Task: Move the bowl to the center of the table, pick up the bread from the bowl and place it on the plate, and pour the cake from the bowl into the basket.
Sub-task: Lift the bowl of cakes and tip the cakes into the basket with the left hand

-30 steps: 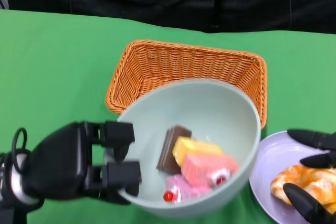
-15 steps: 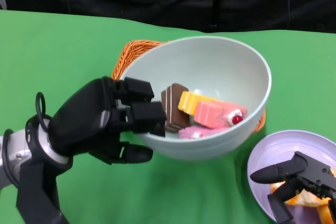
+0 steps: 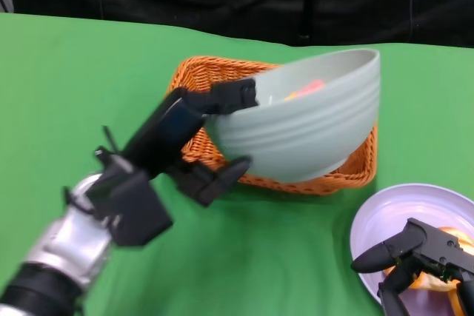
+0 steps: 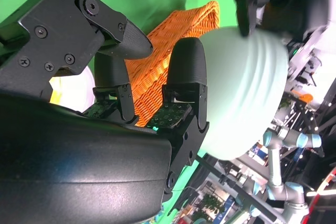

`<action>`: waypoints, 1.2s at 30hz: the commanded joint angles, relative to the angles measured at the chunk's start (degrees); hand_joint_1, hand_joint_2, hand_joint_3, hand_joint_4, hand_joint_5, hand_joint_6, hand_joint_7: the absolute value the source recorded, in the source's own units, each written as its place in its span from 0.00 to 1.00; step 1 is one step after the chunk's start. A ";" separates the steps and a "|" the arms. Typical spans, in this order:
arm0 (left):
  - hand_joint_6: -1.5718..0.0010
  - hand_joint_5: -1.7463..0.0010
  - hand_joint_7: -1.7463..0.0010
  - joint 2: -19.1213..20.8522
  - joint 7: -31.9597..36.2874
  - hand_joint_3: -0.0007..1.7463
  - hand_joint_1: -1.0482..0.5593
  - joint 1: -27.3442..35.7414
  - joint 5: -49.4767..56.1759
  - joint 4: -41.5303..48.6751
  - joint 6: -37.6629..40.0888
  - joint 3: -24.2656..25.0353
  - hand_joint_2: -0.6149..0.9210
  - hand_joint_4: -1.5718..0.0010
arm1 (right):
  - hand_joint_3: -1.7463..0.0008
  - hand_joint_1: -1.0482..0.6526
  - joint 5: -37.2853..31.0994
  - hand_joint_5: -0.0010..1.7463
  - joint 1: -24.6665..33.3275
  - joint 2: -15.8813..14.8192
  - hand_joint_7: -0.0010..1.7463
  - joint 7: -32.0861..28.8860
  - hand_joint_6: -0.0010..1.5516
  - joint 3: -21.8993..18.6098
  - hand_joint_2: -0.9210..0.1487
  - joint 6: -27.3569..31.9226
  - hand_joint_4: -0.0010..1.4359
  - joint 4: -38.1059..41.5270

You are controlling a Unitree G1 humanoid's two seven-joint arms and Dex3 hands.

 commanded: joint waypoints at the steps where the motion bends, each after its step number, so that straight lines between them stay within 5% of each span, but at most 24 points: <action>1: 0.44 0.00 0.01 -2.96 -3.10 1.00 0.60 -1.69 -2.57 0.60 3.38 3.81 0.53 0.31 | 0.24 0.60 -0.13 0.82 1.09 -0.15 0.64 -0.74 0.50 0.74 0.56 -1.54 0.54 -0.05; 15: 0.44 0.00 0.00 -15.41 -6.82 0.98 0.54 0.80 -6.60 -2.57 21.22 12.74 0.56 0.34 | 0.28 0.59 0.17 0.80 4.77 -1.86 0.61 -2.58 0.52 1.84 0.54 -4.99 0.54 0.80; 18: 0.42 0.00 0.00 -18.80 -5.79 0.97 0.54 0.60 -10.97 -4.16 29.86 16.00 0.54 0.33 | 0.26 0.60 0.63 0.80 5.10 -1.80 0.61 -2.37 0.52 2.33 0.56 -3.98 0.53 0.42; 25: 0.42 0.00 0.00 -20.14 -6.38 0.97 0.53 1.12 -10.31 -6.53 33.87 17.93 0.53 0.33 | 0.24 0.60 0.78 0.80 5.14 -1.96 0.60 -2.45 0.52 2.42 0.58 -3.84 0.53 0.36; 29: 0.42 0.00 0.00 -25.26 -0.09 1.00 0.54 -0.52 -24.74 -11.00 53.72 27.03 0.58 0.31 | 0.26 0.60 1.01 0.80 5.43 -2.01 0.60 -2.59 0.52 2.34 0.56 -4.00 0.53 0.16; 36: 0.45 0.00 0.00 -26.59 3.53 1.00 0.52 -0.88 -31.40 -13.66 63.72 32.72 0.62 0.32 | 0.25 0.61 1.30 0.80 5.75 -1.91 0.61 -2.50 0.51 2.59 0.57 -3.42 0.52 -0.48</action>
